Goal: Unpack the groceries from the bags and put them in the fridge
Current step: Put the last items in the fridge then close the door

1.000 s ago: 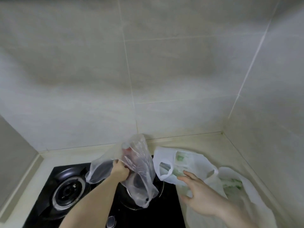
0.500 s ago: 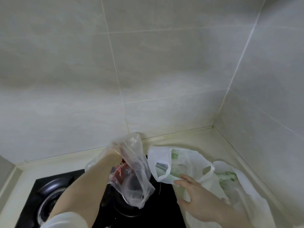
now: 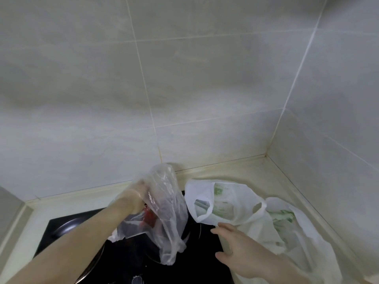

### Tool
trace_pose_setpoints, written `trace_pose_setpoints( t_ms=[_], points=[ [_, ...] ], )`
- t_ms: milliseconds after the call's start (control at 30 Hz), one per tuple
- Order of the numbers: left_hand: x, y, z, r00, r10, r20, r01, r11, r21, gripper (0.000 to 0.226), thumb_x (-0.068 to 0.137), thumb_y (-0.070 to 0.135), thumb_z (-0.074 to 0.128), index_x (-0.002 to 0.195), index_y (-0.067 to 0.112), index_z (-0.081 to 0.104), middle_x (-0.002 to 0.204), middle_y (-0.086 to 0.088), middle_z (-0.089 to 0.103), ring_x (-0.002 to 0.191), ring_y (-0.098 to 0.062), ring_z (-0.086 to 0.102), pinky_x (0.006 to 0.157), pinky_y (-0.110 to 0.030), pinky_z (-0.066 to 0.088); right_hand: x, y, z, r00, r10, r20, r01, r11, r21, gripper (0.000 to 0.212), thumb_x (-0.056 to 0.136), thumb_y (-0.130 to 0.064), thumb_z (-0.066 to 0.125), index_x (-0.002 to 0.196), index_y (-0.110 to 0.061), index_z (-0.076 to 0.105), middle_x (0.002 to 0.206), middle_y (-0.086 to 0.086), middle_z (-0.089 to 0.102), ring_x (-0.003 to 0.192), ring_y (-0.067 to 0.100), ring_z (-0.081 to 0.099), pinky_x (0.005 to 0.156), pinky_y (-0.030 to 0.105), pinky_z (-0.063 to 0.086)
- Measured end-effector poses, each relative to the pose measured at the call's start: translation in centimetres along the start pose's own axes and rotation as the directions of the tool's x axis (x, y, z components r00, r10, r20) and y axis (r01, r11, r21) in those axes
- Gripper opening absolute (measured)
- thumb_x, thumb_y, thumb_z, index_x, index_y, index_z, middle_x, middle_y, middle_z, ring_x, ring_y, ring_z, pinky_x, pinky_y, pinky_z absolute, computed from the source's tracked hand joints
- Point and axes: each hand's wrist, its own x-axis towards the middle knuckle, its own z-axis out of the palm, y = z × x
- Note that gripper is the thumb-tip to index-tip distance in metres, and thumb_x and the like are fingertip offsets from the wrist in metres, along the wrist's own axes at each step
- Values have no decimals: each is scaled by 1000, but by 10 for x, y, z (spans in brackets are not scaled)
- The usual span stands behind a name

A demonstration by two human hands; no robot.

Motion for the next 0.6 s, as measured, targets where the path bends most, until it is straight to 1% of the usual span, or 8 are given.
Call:
trace_pose_setpoints(
  t_ms=[67, 167, 233, 367, 433, 500, 533, 600],
  points=[
    [-22, 5, -24, 999, 43, 7, -44, 996, 72, 51, 87, 3, 60, 134, 21, 55, 133, 0, 53, 119, -23, 59, 101, -28, 49, -2, -6, 3, 1000, -20, 4, 20, 1000, 5, 63, 100, -42, 58, 157, -34, 33, 165, -17, 17, 151, 4, 25, 117, 16, 23],
    [-43, 3, -51, 998, 5, 64, -12, 995, 98, 36, 87, 2, 61, 117, 22, 64, 112, 0, 65, 95, -20, 68, 86, -32, 60, -4, -16, 10, 998, -61, 3, 61, 998, 9, 64, 99, -43, 59, 157, -37, 33, 164, -19, 19, 152, 4, 20, 119, 18, 21],
    [-61, 6, -72, 988, -35, 151, 30, 999, 36, 26, 84, 13, 66, 105, 28, 66, 96, 4, 68, 83, -16, 69, 75, -33, 63, -3, -26, 15, 996, -89, 14, 89, 996, 30, 64, 96, -47, 61, 155, -42, 35, 164, -22, 17, 153, 2, 18, 122, 22, 21],
    [-88, 17, -103, 985, 48, 163, -20, 985, -171, 20, 71, 26, 70, 90, 30, 74, 89, 10, 74, 83, -11, 71, 77, -35, 63, 1, -67, 25, 979, -199, 46, 186, 963, 195, 57, 88, -52, 70, 140, -57, 47, 154, -36, 14, 139, -23, 15, 117, 17, 16],
    [-100, 29, -111, 988, 88, 126, -58, 972, -229, 18, 69, 31, 70, 85, 30, 77, 85, 11, 76, 81, -8, 72, 77, -36, 63, 10, -89, 30, 972, -231, 37, 214, 941, 261, 61, 83, -56, 72, 138, -63, 47, 160, -27, 12, 149, -13, 10, 120, 24, 18],
    [-106, 39, -113, 992, 98, 84, -74, 965, -250, 17, 67, 35, 71, 83, 33, 77, 82, 11, 76, 78, -9, 73, 71, -35, 64, 24, -102, 36, 975, -219, 21, 206, 943, 260, 68, 83, -54, 72, 144, -60, 43, 170, -15, 4, 157, 2, 9, 124, 31, 23],
    [-108, 42, -112, 992, 102, 71, -82, 967, -239, 16, 68, 32, 71, 83, 34, 77, 82, 11, 75, 78, -10, 73, 69, -35, 64, 31, -104, 38, 981, -193, 10, 185, 952, 246, 70, 86, -48, 71, 149, -54, 41, 172, -10, 5, 158, 9, 14, 125, 35, 26],
    [-109, 43, -111, 989, 111, 100, -88, 973, -214, 18, 73, 31, 69, 89, 35, 75, 85, 16, 72, 82, -10, 70, 70, -32, 62, 42, -104, 38, 992, -125, -23, 127, 963, 239, 69, 94, -34, 63, 157, -40, 35, 169, -3, 24, 151, 17, 34, 119, 33, 36]
  ],
)
